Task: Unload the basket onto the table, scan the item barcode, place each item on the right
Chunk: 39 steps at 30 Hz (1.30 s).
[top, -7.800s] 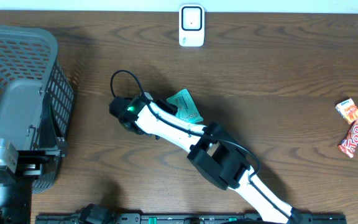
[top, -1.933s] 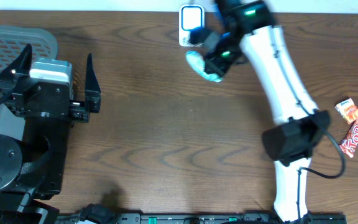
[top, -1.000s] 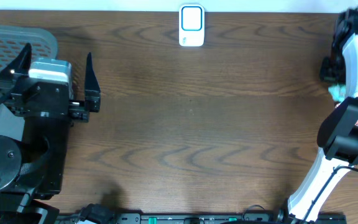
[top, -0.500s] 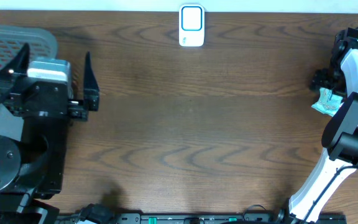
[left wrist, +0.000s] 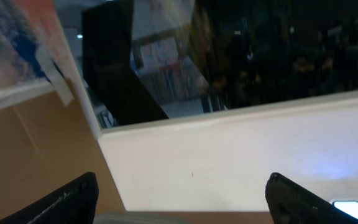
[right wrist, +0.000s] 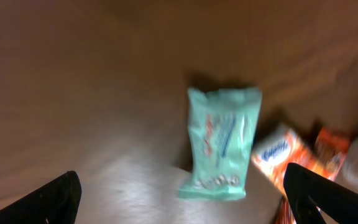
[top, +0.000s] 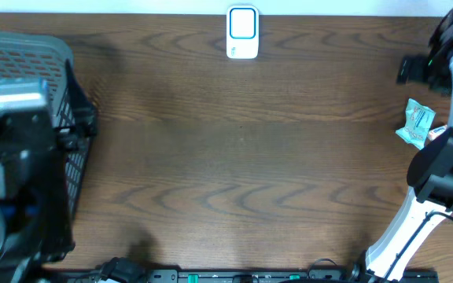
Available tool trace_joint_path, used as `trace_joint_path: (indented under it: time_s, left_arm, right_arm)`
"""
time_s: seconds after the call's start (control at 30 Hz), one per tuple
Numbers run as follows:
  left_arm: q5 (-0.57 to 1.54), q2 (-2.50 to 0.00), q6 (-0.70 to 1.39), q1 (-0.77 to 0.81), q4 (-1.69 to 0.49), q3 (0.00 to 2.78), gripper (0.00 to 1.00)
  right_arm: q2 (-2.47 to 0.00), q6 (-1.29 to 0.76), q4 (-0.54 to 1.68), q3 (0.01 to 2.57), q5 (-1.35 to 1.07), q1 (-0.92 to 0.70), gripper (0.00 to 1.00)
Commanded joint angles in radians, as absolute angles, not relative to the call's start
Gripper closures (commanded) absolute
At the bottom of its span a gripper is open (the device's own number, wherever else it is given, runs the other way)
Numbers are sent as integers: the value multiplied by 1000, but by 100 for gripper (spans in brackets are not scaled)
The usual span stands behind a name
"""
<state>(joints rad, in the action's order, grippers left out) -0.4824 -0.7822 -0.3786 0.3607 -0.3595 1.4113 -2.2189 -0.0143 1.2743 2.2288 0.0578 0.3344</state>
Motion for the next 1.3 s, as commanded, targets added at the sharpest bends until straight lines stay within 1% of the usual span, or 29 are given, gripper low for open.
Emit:
trace_joint_path:
  time_s: [0.0, 0.13, 0.2, 0.27, 0.4, 0.53, 0.63, 0.67, 0.7, 0.8, 0.93, 1.13, 1.27]
  left_arm:
    - [-510, -718, -404, 356, -353, 1408, 14]
    - [-510, -657, -404, 354, -355, 1408, 14]
    - [-510, -624, -404, 339, -356, 1408, 14]
    - [-510, -593, -404, 313, -357, 1408, 14]
    - [-510, -531, -403, 232, -360, 1408, 14]
    - [-509, -485, -389, 164, -360, 1408, 14]
    - [-509, -458, -388, 131, -358, 1408, 14]
    - [-509, -449, -388, 122, -357, 1408, 14]
    - [-509, -440, -388, 115, -356, 1408, 14]
    - [-509, -418, -388, 108, -356, 1408, 14]
    - [-509, -397, -388, 108, -352, 1408, 14]
    - [-509, -366, -388, 108, -350, 1408, 14]
    - [-509, -344, -388, 108, -349, 1408, 14]
  right_arm:
    - [-2214, 38, 1287, 2440, -139, 332, 1]
    - [-2209, 68, 1286, 2703, -354, 332, 1]
    - [-2201, 83, 1285, 2820, -424, 332, 1]
    - [-2161, 84, 1273, 2884, -464, 338, 1]
    - [-2049, 99, 1263, 2897, -462, 351, 1]
    - [-1937, 99, 1322, 2897, -463, 374, 1]
    - [-1844, 99, 1375, 2897, -479, 387, 4]
    - [-1808, 99, 1393, 2896, -485, 391, 1]
    - [-1771, 99, 1418, 2896, -484, 394, 1]
    - [-1663, 98, 1466, 2875, -485, 394, 1]
    - [-1484, 98, 1470, 2773, -507, 393, 1]
    - [-1194, 100, 1462, 2553, -503, 385, 1]
    - [-1006, 133, 1440, 2391, -487, 320, 1]
